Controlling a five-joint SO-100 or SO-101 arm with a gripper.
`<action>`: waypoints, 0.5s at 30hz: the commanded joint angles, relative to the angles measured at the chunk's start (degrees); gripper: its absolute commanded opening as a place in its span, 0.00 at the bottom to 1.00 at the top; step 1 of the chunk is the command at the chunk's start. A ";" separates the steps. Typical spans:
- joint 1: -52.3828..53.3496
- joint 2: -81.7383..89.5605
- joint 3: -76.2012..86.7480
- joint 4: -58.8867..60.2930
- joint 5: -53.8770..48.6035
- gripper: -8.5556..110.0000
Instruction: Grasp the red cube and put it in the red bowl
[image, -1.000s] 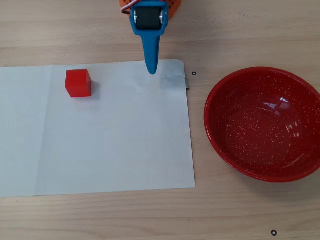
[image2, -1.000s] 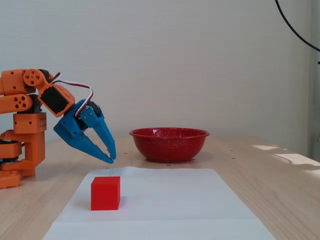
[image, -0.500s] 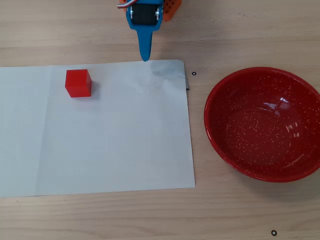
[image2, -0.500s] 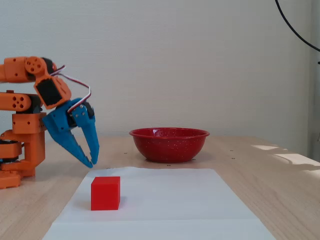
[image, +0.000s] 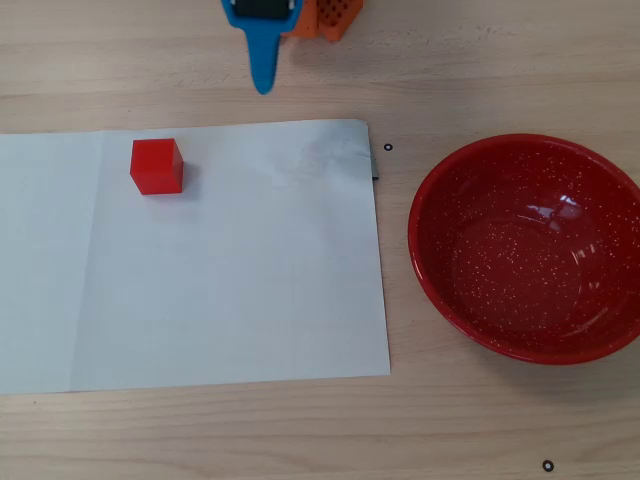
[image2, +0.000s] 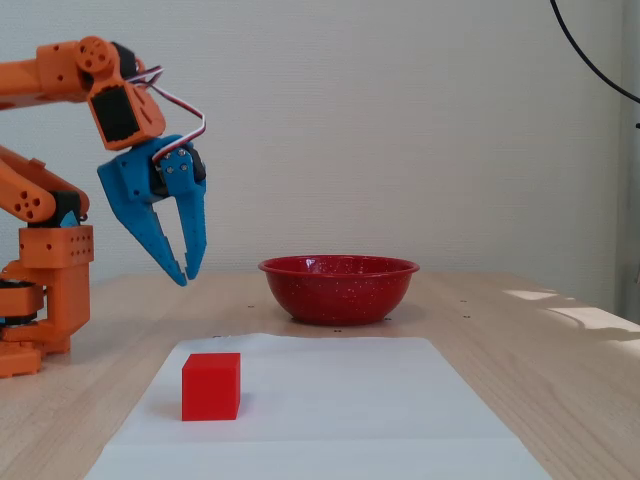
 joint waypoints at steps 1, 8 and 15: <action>-1.85 -2.90 -9.67 3.16 2.64 0.08; -7.12 -12.22 -19.78 8.26 6.06 0.08; -13.27 -20.74 -29.71 11.43 12.48 0.08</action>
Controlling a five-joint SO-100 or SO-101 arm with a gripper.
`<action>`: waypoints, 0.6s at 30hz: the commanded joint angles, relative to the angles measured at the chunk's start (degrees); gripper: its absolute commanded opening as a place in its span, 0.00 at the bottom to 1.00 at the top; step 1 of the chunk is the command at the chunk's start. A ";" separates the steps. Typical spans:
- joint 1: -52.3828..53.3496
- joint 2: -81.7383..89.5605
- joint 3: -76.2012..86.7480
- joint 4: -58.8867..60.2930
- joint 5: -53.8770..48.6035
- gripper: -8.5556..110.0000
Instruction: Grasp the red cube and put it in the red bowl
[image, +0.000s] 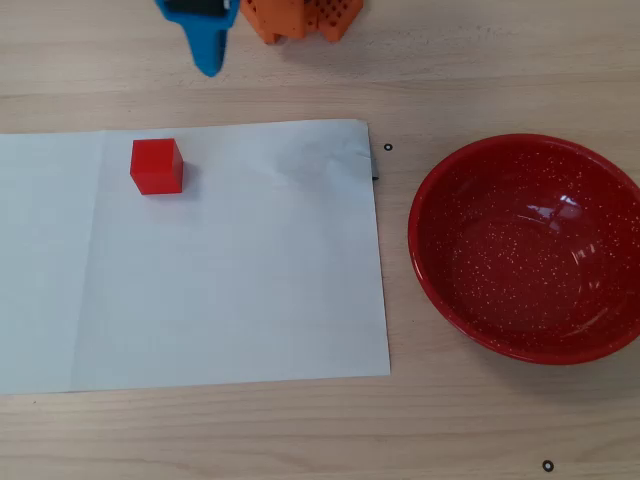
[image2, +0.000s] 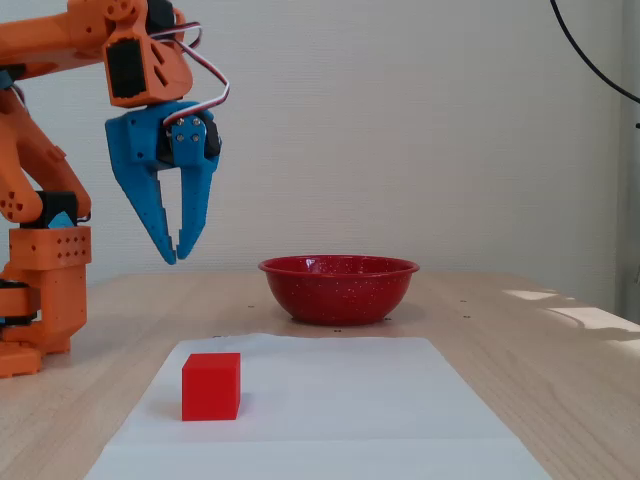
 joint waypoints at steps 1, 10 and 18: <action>-2.46 -0.35 -8.35 0.79 3.25 0.08; -9.49 -13.36 -20.65 3.25 9.67 0.13; -13.80 -20.74 -25.75 6.06 15.38 0.28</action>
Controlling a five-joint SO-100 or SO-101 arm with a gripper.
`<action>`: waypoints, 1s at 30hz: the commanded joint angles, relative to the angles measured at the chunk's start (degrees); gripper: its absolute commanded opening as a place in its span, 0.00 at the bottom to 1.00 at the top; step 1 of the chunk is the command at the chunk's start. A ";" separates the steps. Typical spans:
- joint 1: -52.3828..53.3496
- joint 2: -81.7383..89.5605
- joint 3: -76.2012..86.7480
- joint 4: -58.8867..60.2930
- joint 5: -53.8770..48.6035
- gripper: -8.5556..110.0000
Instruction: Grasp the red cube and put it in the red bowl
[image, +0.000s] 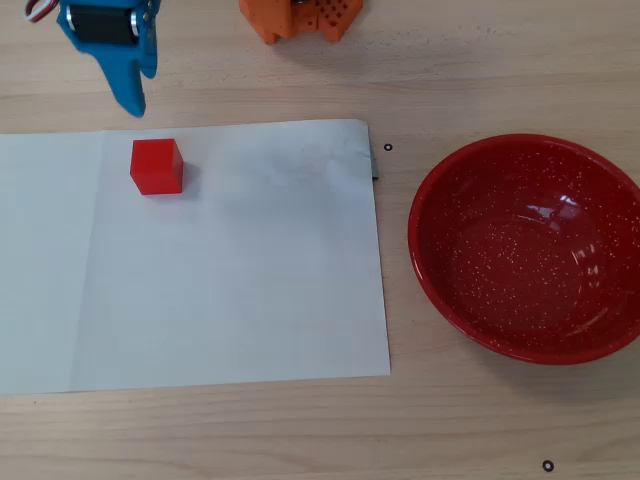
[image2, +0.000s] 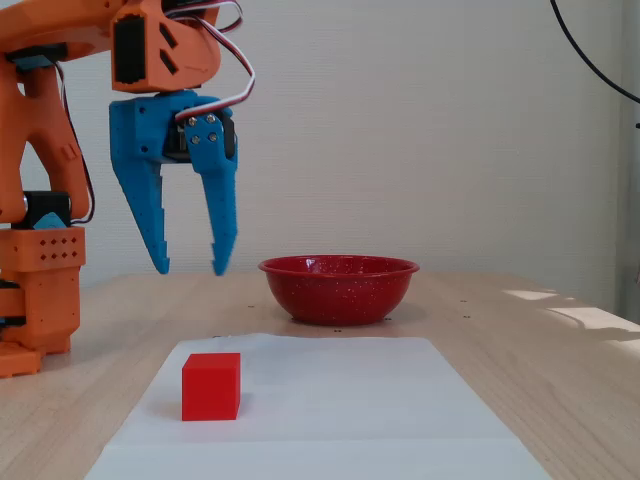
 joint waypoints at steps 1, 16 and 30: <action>-2.55 1.32 -5.89 1.32 2.46 0.31; -4.66 -5.19 -0.18 -5.19 9.58 0.60; -4.39 -9.58 5.80 -15.56 15.38 0.62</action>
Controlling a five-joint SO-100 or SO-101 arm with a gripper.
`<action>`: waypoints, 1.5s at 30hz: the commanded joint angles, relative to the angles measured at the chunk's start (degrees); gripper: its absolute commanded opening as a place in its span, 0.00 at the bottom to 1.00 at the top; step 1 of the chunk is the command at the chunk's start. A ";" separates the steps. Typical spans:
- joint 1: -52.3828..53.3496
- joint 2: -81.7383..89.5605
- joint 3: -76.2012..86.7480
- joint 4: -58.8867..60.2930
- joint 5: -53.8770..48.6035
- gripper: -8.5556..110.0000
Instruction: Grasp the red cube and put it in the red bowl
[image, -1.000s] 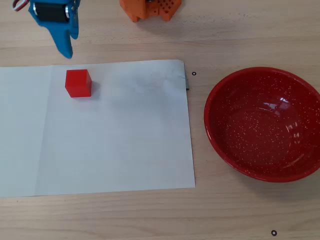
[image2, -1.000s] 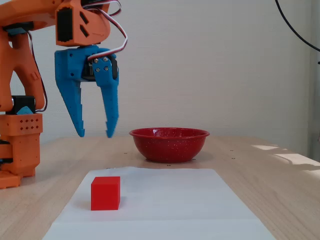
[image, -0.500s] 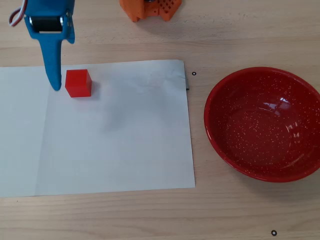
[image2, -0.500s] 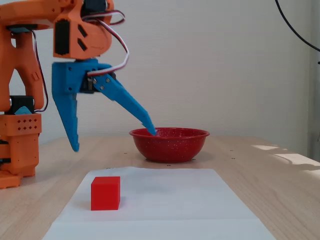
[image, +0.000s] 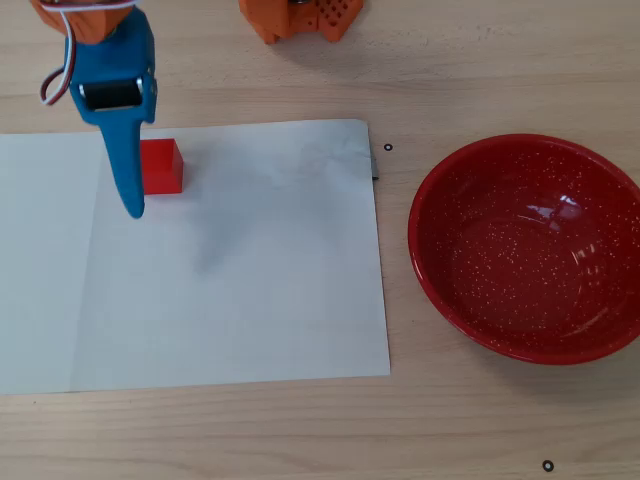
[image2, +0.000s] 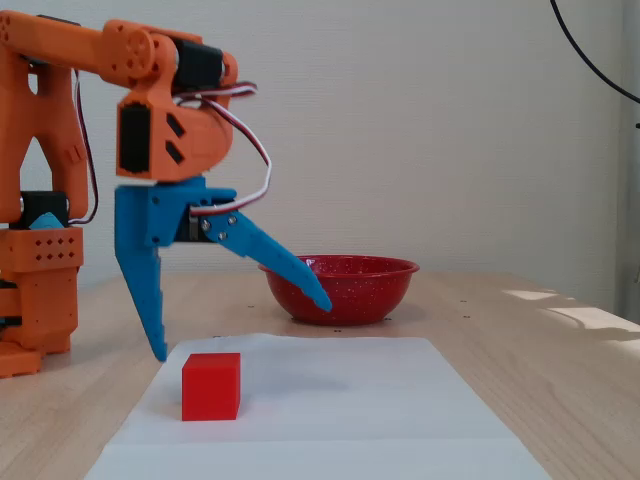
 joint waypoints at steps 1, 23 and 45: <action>-1.14 2.37 -2.29 -1.58 1.93 0.62; 0.70 -5.10 1.05 -11.07 1.05 0.62; 1.32 -5.80 1.85 -12.22 1.49 0.40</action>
